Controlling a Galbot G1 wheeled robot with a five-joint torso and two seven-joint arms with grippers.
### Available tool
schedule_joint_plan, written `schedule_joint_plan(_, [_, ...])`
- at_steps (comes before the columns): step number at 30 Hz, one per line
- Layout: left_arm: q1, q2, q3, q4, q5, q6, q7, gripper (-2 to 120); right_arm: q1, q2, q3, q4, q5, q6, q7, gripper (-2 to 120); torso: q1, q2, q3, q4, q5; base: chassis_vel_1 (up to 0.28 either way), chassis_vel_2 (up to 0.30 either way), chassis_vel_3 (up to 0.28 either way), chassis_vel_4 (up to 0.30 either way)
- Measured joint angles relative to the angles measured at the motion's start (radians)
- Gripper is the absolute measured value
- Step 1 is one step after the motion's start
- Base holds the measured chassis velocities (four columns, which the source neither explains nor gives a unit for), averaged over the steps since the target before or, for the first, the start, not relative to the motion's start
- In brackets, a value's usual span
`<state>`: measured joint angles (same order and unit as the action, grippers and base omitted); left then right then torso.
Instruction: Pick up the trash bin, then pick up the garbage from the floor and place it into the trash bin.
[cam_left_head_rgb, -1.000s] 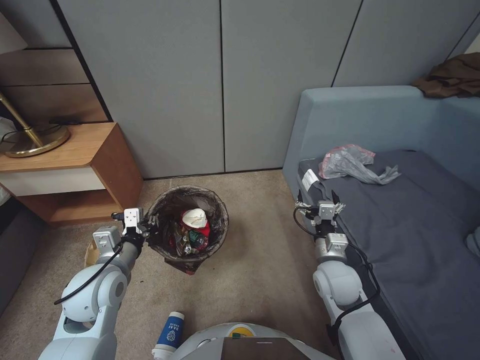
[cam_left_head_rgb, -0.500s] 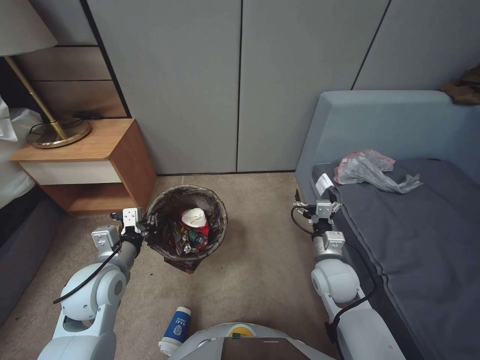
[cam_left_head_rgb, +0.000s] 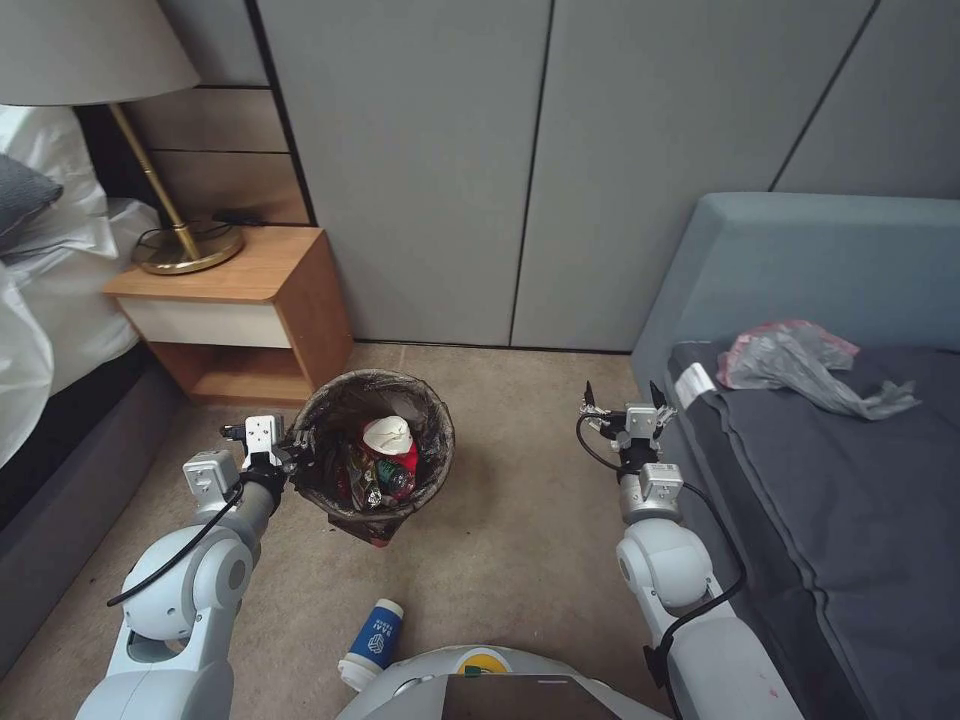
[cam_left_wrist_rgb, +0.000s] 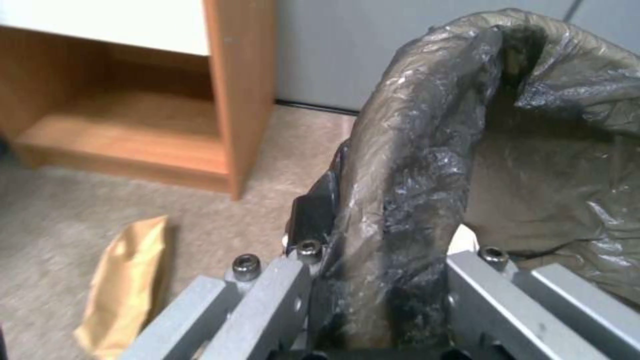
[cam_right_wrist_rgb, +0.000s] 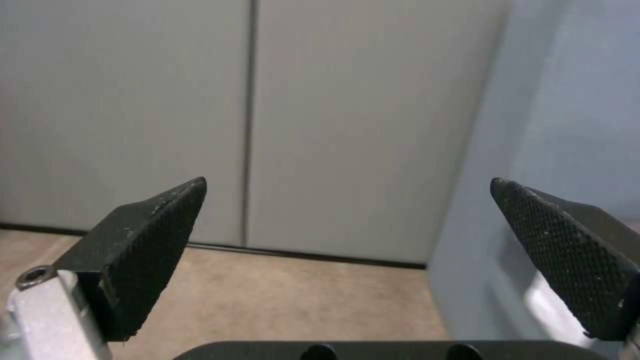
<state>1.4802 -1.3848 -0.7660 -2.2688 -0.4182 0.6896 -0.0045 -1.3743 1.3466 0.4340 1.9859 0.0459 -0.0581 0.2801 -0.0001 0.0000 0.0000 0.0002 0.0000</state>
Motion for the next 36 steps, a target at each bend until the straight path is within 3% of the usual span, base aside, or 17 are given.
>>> schedule_joint_plan(36, [-0.002, 0.001, -0.007, 0.006, -0.009, 0.0, 0.0, 5, 0.017, -0.004, -0.026, -0.014, 0.018, -0.026, 0.008, 100, 0.0, 0.0, 0.0, -0.0003, 0.0, 0.092, 0.088, 0.092, 0.082])
